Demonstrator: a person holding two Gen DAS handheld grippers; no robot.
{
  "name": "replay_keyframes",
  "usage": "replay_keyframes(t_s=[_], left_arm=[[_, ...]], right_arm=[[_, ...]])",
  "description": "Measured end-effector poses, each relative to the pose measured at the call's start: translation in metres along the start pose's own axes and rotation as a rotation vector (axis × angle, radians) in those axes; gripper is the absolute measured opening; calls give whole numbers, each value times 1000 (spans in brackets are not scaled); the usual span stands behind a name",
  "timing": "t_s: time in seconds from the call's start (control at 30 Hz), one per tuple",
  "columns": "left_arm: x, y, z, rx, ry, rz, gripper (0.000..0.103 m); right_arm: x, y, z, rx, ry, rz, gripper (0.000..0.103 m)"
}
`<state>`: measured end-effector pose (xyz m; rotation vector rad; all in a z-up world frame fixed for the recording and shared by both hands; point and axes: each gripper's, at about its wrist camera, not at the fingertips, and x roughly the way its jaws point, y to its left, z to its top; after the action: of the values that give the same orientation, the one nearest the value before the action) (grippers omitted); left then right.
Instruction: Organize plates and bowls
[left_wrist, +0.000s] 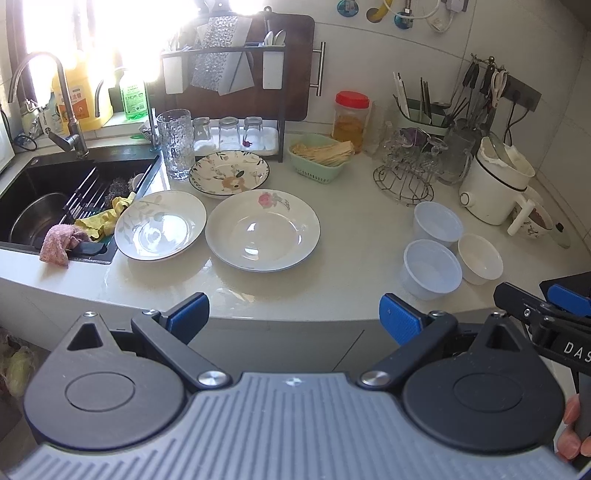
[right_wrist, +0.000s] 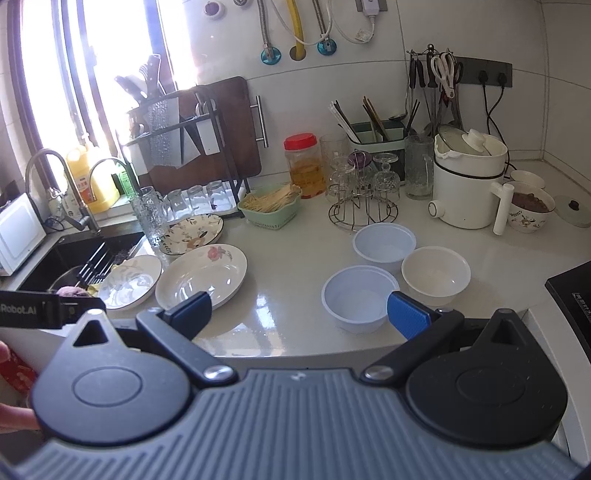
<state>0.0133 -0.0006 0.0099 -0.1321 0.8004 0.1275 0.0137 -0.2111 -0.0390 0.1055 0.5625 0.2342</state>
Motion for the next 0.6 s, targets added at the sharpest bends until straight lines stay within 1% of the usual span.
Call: replay_keyframes(t_s=[0.3,0.53,0.6], left_arm=[[10,15,14,6,-17,7,100],[25,44,37,28,-28,-13,100],[33,55,46,43,-15,-12,100]], right_arm=[[14,10,8,1,-6,-9,103],[36,36,21,27,-15,-10,103],[45,46,25,26,-6,-14,103]])
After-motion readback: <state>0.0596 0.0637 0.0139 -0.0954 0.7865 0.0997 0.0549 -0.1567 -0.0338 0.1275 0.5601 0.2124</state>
